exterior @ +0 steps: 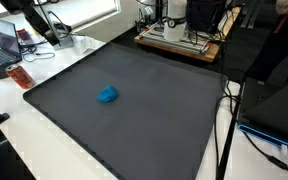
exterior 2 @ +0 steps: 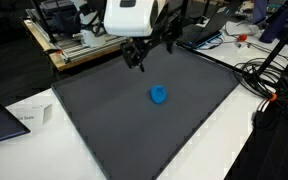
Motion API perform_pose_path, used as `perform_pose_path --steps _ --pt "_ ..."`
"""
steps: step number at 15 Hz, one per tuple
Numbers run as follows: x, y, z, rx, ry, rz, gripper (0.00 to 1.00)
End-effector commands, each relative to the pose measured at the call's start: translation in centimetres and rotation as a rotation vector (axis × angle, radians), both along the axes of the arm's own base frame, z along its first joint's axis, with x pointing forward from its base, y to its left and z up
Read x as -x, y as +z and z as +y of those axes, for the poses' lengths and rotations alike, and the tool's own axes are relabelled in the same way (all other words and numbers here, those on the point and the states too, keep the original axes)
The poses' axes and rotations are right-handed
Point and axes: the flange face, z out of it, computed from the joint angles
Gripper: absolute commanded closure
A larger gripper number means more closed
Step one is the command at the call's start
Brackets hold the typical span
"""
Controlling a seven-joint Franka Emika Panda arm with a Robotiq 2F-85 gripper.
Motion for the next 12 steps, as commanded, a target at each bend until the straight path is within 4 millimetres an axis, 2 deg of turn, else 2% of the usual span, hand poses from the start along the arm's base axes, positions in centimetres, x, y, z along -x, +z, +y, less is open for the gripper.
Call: perform_pose_path --steps 1,6,12 --pt "1.3 -1.6 -1.2 -0.025 0.085 -0.044 0.00" --pt "3.9 -3.7 -2.2 -0.035 0.168 -0.072 0.00" --pt "8.0 -4.5 -3.2 -0.047 0.186 -0.129 0.00"
